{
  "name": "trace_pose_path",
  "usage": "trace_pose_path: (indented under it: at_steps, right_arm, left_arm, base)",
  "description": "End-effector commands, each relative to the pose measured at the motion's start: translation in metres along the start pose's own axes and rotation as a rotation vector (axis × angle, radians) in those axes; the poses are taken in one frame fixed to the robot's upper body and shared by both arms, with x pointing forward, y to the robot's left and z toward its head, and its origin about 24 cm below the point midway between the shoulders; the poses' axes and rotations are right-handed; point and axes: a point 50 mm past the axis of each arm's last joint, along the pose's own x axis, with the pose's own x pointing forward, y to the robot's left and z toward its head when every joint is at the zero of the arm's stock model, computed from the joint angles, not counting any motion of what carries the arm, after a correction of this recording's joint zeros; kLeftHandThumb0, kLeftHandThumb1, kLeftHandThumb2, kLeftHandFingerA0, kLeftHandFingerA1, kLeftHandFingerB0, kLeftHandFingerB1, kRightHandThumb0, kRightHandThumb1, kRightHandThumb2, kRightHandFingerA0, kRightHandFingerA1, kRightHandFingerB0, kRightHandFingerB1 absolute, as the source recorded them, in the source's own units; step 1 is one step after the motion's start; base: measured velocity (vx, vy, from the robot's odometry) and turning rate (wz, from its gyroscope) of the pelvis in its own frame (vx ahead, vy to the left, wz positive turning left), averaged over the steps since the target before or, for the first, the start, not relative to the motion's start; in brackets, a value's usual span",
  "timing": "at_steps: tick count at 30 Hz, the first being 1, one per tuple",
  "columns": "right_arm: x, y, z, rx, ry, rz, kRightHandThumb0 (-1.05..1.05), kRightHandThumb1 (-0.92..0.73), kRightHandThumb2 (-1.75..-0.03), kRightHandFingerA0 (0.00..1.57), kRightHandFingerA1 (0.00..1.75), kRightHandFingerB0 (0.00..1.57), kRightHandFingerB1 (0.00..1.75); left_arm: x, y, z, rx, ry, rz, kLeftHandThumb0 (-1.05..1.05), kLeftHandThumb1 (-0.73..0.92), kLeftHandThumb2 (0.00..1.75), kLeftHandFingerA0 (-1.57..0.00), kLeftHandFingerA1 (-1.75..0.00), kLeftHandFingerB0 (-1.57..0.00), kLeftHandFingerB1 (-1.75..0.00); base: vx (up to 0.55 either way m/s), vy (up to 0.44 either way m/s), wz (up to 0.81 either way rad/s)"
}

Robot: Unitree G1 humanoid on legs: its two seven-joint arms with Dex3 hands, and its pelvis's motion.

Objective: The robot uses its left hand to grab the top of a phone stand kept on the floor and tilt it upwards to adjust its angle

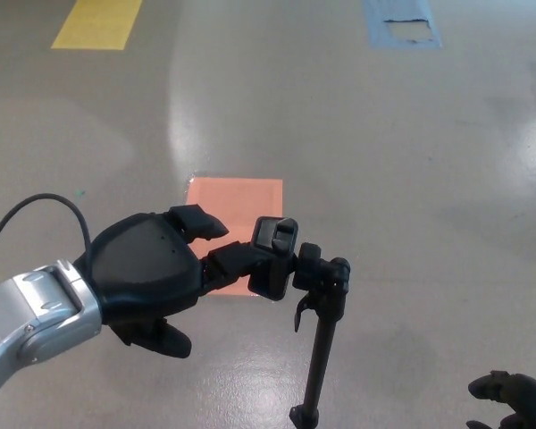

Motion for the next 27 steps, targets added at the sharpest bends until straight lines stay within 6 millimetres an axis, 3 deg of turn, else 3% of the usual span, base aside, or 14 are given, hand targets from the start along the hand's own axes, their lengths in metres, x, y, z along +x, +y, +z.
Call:
trace_pose_path:
  at_steps: [1, 5, 6, 7, 8, 13, 14, 16, 17, 22, 23, 27]
  right_arm:
    - [-0.001, -0.007, -0.002, 0.012, 0.007, -0.003, -0.47, -0.76, -0.73, 0.15, 0.36, 0.14, 0.33]
    - [-0.001, -0.007, -0.001, 0.014, 0.006, -0.001, -0.47, -0.76, -0.73, 0.15, 0.36, 0.14, 0.33]
    - [-0.001, -0.007, 0.0, 0.011, 0.004, -0.002, -0.47, -0.75, -0.73, 0.15, 0.36, 0.15, 0.33]
    - [-0.001, -0.008, 0.0, 0.011, 0.003, -0.003, -0.47, -0.75, -0.73, 0.15, 0.36, 0.15, 0.33]
    - [-0.001, -0.008, -0.001, 0.009, 0.001, -0.003, -0.48, -0.75, -0.74, 0.16, 0.36, 0.15, 0.33]
    - [-0.001, -0.007, -0.001, -0.006, 0.001, -0.004, -0.48, -0.75, -0.74, 0.16, 0.36, 0.15, 0.34]
    - [-0.001, -0.007, -0.001, -0.013, 0.001, -0.004, -0.43, -0.79, -0.64, 0.2, 0.33, 0.15, 0.28]
    - [-0.001, -0.007, 0.0, -0.023, 0.002, -0.004, -0.43, -0.79, -0.64, 0.2, 0.33, 0.16, 0.28]
    - [-0.001, -0.006, 0.0, -0.017, 0.003, -0.001, -0.25, -0.63, -1.1, 0.07, 0.51, 0.06, 0.49]
    - [-0.001, -0.006, -0.001, -0.009, 0.007, 0.002, -0.25, -0.62, -1.09, 0.07, 0.51, 0.06, 0.49]
    - [-0.001, -0.006, -0.001, -0.011, 0.008, 0.003, -0.43, -0.79, -0.64, 0.21, 0.32, 0.16, 0.28]
    - [0.0, -0.006, 0.0, -0.025, 0.012, 0.009, -0.48, -0.75, -0.74, 0.17, 0.36, 0.16, 0.33]
  left_arm:
    - [-0.002, -0.006, 0.001, 0.02, 0.006, -0.051, -0.84, 0.59, 0.9, -0.15, -0.37, 0.0, -0.1]
    - [-0.002, -0.006, 0.001, 0.018, 0.007, -0.062, -0.81, 0.58, 0.91, -0.16, -0.39, 0.0, -0.13]
    - [-0.001, -0.006, 0.0, 0.025, 0.008, -0.057, -0.75, 0.7, 0.62, -0.2, -0.3, 0.0, -0.15]
    - [-0.001, -0.005, 0.0, 0.027, 0.008, -0.055, -0.75, 0.7, 0.62, -0.2, -0.3, 0.0, -0.15]
    - [-0.001, -0.005, -0.001, 0.025, 0.007, -0.046, -0.76, 0.55, 0.89, -0.13, -0.43, 0.0, -0.17]
    - [-0.001, -0.002, -0.004, 0.01, 0.014, -0.031, -0.77, 0.56, 0.9, -0.13, -0.41, 0.0, -0.16]
    - [0.0, 0.0, -0.005, 0.003, 0.018, -0.019, -0.77, 0.55, 0.9, -0.13, -0.43, 0.0, -0.18]
    - [0.001, 0.002, -0.009, -0.006, 0.035, -0.003, -0.78, 0.56, 0.91, -0.13, -0.43, 0.0, -0.17]
    - [0.001, 0.005, -0.013, -0.014, 0.058, -0.015, -0.78, 0.57, 0.91, -0.12, -0.4, 0.0, -0.17]
    - [0.002, 0.008, -0.017, -0.04, 0.084, -0.025, -0.79, 0.57, 0.92, -0.13, -0.38, 0.0, -0.16]
    - [0.002, 0.008, -0.019, -0.04, 0.089, -0.026, -0.79, 0.73, 0.63, -0.19, -0.31, 0.0, -0.15]
    - [0.001, 0.009, -0.025, -0.037, 0.111, -0.03, -0.79, 0.73, 0.63, -0.19, -0.3, 0.0, -0.14]
  base:
    - [0.0, 0.0, 0.0]
    - [0.0, 0.0, 0.0]
    - [0.0, 0.0, 0.0]
    - [0.0, 0.0, 0.0]
    - [0.0, 0.0, 0.0]
    - [0.0, 0.0, 0.0]
    - [0.0, 0.0, 0.0]
    - [0.0, 0.0, 0.0]
    - [0.0, 0.0, 0.0]
    - [0.0, 0.0, 0.0]
    - [0.0, 0.0, 0.0]
    - [0.0, 0.0, 0.0]
